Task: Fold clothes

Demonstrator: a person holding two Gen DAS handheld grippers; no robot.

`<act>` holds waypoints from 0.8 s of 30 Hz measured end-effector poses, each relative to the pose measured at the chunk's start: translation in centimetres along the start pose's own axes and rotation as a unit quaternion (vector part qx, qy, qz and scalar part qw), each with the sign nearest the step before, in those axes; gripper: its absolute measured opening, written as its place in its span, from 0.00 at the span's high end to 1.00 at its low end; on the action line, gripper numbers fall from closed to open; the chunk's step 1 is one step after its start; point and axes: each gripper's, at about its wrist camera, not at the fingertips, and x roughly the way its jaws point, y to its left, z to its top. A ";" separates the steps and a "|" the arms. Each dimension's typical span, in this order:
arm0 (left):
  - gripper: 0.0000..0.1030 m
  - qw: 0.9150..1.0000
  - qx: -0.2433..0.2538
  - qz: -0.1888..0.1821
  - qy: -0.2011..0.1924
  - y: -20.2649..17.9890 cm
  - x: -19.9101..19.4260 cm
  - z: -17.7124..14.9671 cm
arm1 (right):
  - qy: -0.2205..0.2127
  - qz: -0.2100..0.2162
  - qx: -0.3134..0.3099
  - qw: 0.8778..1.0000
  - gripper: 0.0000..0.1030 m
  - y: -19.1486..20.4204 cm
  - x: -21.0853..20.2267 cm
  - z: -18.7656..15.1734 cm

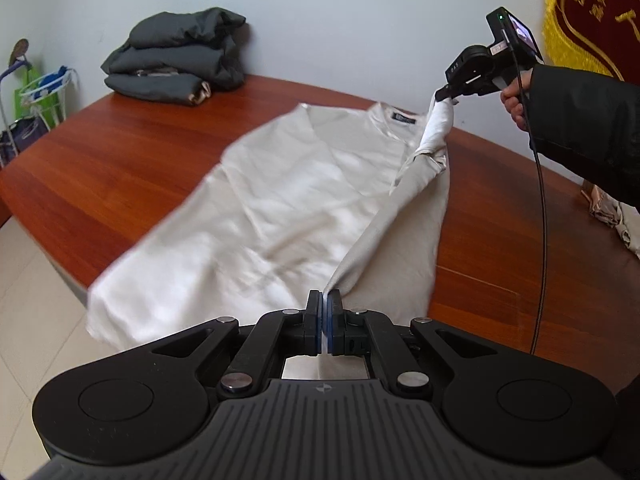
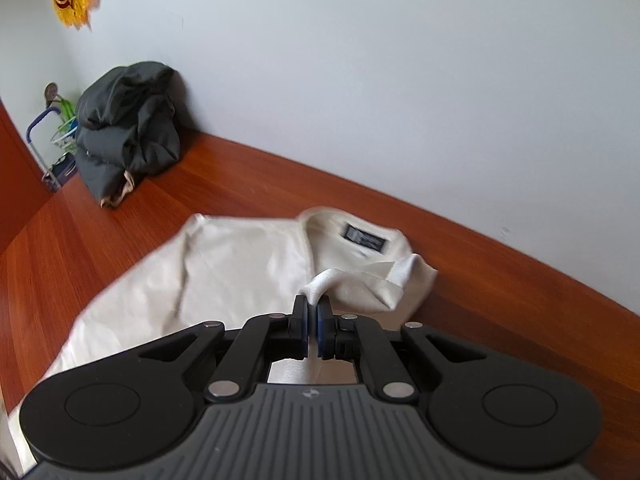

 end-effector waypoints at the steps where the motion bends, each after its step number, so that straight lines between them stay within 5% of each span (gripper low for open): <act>1: 0.98 1.000 0.000 -0.001 -0.001 1.4 0.0 0.4 | 0.000 -0.003 -0.001 1.000 0.96 0.8 0.5 0.2; 7: 0.98 1.000 -0.014 -0.004 -0.008 8.9 0.1 2.7 | 0.010 -0.025 -0.015 1.000 0.96 8.8 4.9 3.8; 13: 0.98 0.996 -0.071 0.000 0.053 16.0 4.5 2.9 | 0.068 -0.052 -0.058 0.995 0.96 16.8 13.0 7.1; 24: 0.95 0.990 -0.103 0.004 0.093 20.7 8.2 1.6 | 0.114 -0.083 -0.085 0.986 0.89 21.8 20.0 7.5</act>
